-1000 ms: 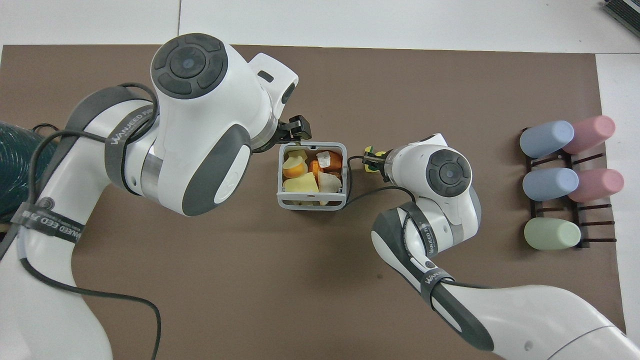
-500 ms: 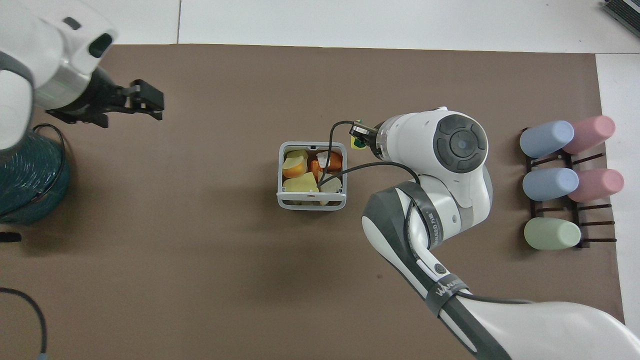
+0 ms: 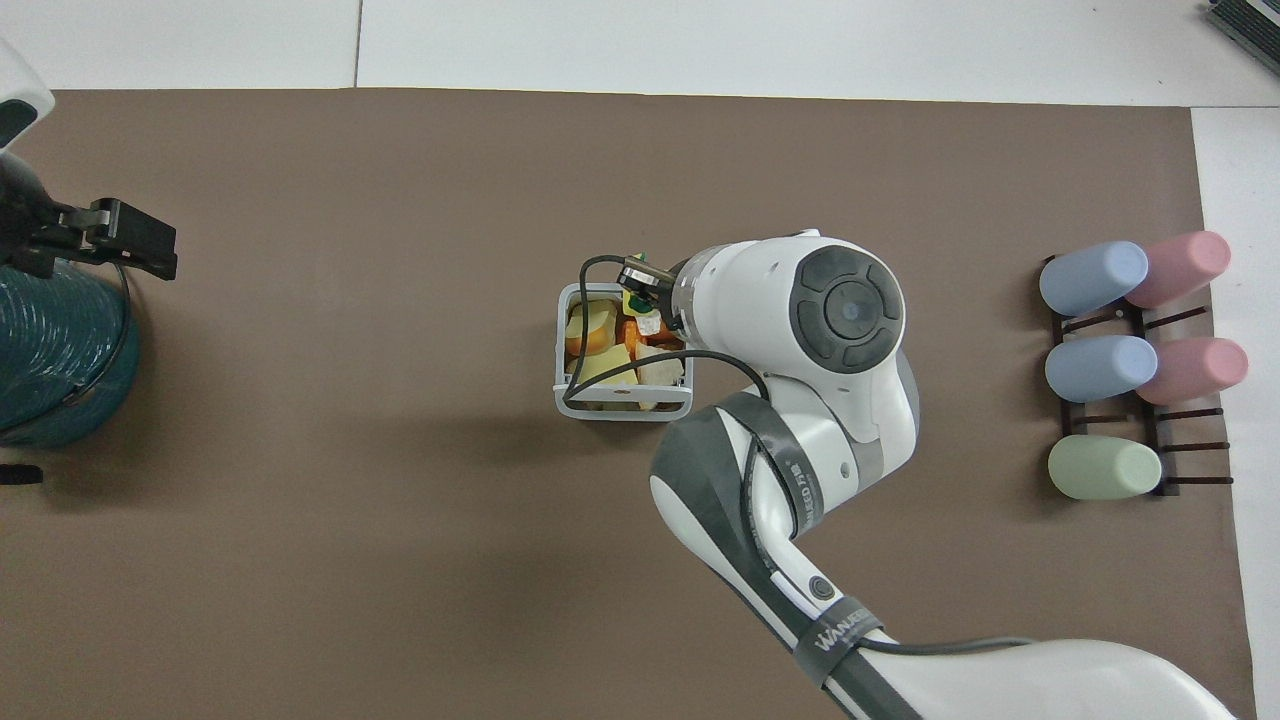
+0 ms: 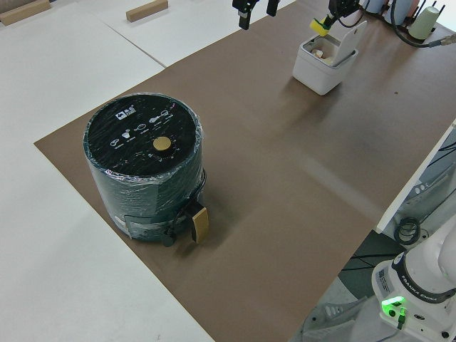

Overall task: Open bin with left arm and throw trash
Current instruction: 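Drop the green sponge into the bin while the left gripper withdraws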

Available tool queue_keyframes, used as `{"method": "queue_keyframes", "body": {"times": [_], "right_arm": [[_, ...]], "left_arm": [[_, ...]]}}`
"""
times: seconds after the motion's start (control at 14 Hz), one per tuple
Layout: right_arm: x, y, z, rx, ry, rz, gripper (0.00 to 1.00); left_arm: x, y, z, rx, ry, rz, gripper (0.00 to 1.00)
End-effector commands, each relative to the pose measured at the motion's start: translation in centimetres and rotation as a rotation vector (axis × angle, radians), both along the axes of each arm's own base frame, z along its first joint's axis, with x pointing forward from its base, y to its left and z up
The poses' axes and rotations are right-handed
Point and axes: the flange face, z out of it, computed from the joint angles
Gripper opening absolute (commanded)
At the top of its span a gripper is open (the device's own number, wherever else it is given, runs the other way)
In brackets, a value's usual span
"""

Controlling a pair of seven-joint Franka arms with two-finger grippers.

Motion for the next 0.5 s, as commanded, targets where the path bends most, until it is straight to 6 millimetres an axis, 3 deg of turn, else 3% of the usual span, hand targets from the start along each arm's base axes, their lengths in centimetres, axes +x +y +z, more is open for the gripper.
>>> {"method": "queue_keyframes", "body": {"times": [0.0, 0.07, 0.14, 0.43], "right_arm": [[-1.0, 0.6, 0.2, -0.002, 0.068, -0.026, 0.47], [-1.5, 1.1, 0.2, -0.006, 0.087, -0.033, 0.83], [-1.5, 1.1, 0.2, -0.007, 0.092, -0.043, 0.99], [-1.1, 0.1, 1.8, -0.004, 0.065, -0.046, 1.00]], "left_arm": [[-1.2, -0.6, -0.7, 0.021, -0.008, -0.032, 1.00], [-1.3, -0.6, -1.1, 0.013, -0.031, -0.035, 1.00], [-1.2, -0.7, -1.7, 0.010, -0.048, -0.038, 1.00], [-0.2, -0.9, -3.2, 0.003, -0.075, -0.042, 1.00]]}}
